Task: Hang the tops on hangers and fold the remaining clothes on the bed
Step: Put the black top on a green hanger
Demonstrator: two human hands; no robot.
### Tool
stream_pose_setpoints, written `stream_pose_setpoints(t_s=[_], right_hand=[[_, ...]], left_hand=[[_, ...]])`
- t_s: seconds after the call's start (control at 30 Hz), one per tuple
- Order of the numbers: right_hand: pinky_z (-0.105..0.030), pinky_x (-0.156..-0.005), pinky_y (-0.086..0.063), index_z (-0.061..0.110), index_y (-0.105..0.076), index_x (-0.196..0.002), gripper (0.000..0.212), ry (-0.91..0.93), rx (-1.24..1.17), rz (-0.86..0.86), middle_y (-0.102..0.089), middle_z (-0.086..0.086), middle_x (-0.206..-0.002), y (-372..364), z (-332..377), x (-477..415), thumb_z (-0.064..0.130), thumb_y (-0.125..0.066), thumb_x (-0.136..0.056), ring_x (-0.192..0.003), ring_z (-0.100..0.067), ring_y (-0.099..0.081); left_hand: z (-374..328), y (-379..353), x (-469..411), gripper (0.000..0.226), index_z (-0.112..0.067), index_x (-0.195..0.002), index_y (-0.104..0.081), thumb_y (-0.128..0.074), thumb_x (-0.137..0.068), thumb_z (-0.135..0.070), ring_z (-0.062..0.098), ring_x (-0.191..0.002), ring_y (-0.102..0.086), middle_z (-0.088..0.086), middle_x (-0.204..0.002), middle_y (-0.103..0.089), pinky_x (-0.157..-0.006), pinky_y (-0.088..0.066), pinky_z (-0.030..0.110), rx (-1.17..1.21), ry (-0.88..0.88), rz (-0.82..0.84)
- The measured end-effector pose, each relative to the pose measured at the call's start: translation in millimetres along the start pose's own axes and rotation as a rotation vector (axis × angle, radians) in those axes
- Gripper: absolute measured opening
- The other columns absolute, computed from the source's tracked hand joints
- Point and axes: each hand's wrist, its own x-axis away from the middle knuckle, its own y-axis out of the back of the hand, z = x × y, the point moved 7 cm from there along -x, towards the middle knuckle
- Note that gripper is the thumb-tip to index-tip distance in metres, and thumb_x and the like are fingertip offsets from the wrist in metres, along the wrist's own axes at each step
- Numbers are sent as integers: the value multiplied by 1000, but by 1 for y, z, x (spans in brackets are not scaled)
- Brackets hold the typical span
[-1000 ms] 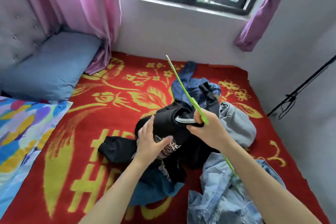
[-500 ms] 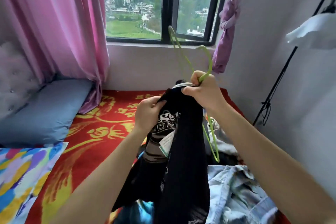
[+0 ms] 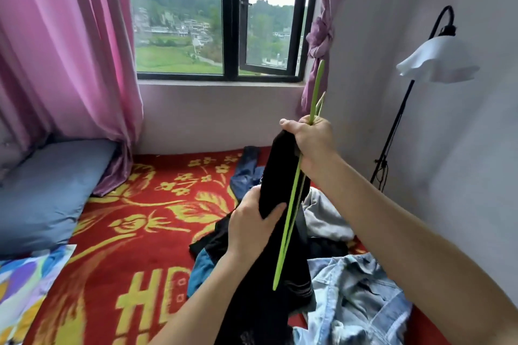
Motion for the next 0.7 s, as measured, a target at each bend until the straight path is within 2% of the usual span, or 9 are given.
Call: stream_pose_setpoints(t_s=[0.07, 0.1, 0.23, 0.33, 0.43, 0.5, 0.6, 0.63, 0.7], right_hand=[[-20, -43, -37, 19, -32, -61, 45, -26, 5, -27, -37, 2, -54, 3, -15, 5, -1, -66, -81, -43, -8, -41], [-19, -45, -39, 19, -32, -62, 44, -21, 9, -47, -38, 2, -56, 8, -18, 5, -1, -67, -82, -43, -7, -43], [-21, -42, -45, 19, -33, -65, 42, 49, 112, -61, -40, 0, -60, 23, -3, -4, -1, -66, -82, -46, -10, -49], [-21, -33, -36, 17, -32, -67, 38, 171, 311, 14, -45, -3, -53, 18, 19, -5, 2, -60, -86, -32, -11, -53], [-21, -34, -36, 16, -35, -64, 36, 305, 513, 92, -49, 1, -36, 11, 22, 1, 14, -61, -89, -28, -11, -49], [-23, -37, -38, 16, -34, -62, 40, 330, 593, 133, -48, 3, -35, 10, 9, 4, 23, -64, -87, -30, -12, -47], [-25, -53, -44, 14, -39, -65, 38, 312, 621, 276, -61, 7, -55, 7, -27, 7, 26, -72, -80, -47, -6, -58], [-23, -62, -47, 8, -45, -72, 33, 277, 649, 364, -66, 9, -70, 4, -44, 10, 23, -74, -78, -60, -1, -61], [-27, -84, -49, -2, -47, -92, 41, 201, 713, 564, -65, 14, -98, -4, -80, 21, 17, -78, -73, -91, -7, -63]], left_hand=[[14, 10, -1, 23, -20, -106, -58, -66, -86, -27, 19, -86, -67, -3, -92, -67, -74, -54, 38, 50, 48, -49], [16, 18, -3, 21, -24, -99, -55, -68, -85, -18, 19, -80, -68, -2, -88, -68, -70, -55, 38, 90, 58, -35], [-6, 68, -24, 35, -23, -90, -54, -68, -78, 6, 5, -60, -65, 1, -77, -67, -51, -50, 18, 305, 7, 31], [-30, 100, -49, 25, -17, -83, -61, -64, -80, 7, -1, -54, -60, -7, -62, -67, -51, -46, 12, 385, -29, 61], [-27, 111, -57, 25, -20, -73, -69, -59, -85, -1, 2, -55, -60, -8, -62, -67, -53, -47, 13, 497, -6, 85], [-10, 111, -52, 31, -22, -69, -73, -56, -86, -3, 3, -58, -61, -7, -66, -68, -56, -49, 14, 579, 43, 101], [18, 104, -37, 24, -24, -72, -75, -57, -81, -11, 5, -62, -63, -5, -71, -69, -60, -50, 15, 622, 102, 128], [26, 102, -33, 21, -24, -72, -75, -58, -78, -14, 5, -63, -63, -4, -71, -70, -61, -50, 15, 638, 122, 135], [39, 101, -25, 18, -23, -72, -75, -59, -76, -15, 5, -63, -63, -4, -71, -69, -61, -51, 15, 673, 152, 166]])
